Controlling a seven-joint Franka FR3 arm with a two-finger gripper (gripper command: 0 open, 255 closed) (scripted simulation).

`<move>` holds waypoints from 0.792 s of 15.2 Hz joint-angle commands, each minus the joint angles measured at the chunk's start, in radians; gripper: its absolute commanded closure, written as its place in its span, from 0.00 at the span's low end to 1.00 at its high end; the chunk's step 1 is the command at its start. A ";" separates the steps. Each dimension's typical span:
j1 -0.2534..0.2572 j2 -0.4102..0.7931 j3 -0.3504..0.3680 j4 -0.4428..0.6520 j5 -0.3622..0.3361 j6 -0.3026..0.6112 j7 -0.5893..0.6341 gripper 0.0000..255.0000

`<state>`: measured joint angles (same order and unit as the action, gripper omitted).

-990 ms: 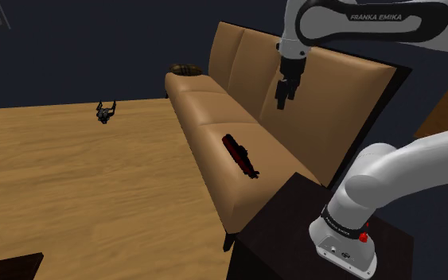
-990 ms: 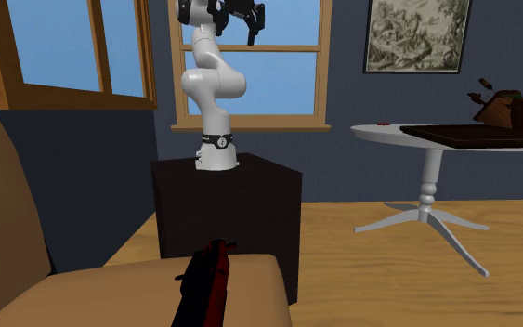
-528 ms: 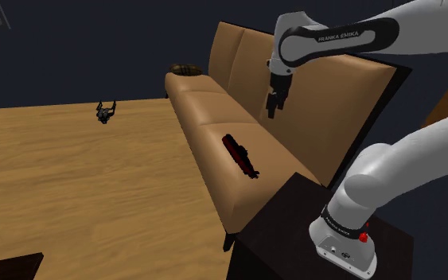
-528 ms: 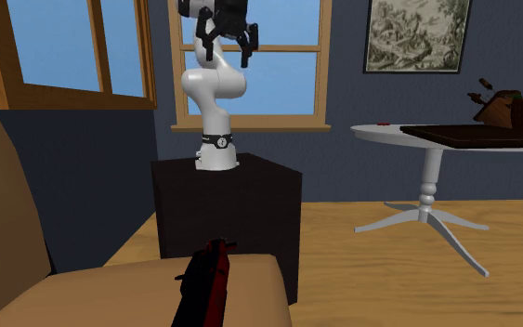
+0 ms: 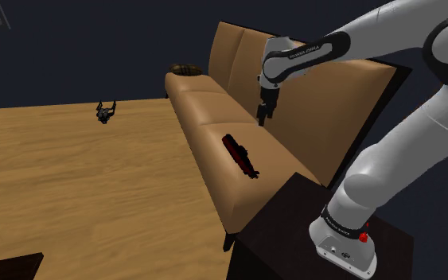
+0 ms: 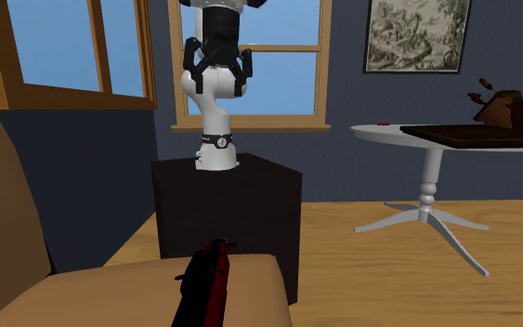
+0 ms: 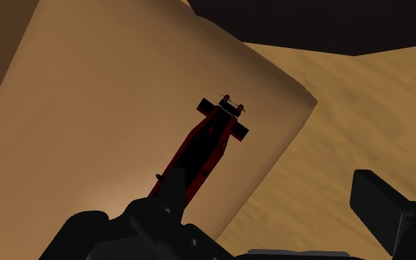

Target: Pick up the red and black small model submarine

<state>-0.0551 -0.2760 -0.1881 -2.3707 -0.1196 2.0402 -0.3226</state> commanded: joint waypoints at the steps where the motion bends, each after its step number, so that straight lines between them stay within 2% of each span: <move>1: -0.001 0.078 -0.020 0.015 0.015 0.062 -0.032 0.00; 7: -0.014 0.312 -0.058 0.110 0.095 0.189 -0.145 0.00; 12: -0.043 0.514 -0.057 0.226 0.183 0.258 -0.243 0.00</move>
<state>-0.0913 0.1857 -0.2479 -2.1809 0.0415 2.2856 -0.5438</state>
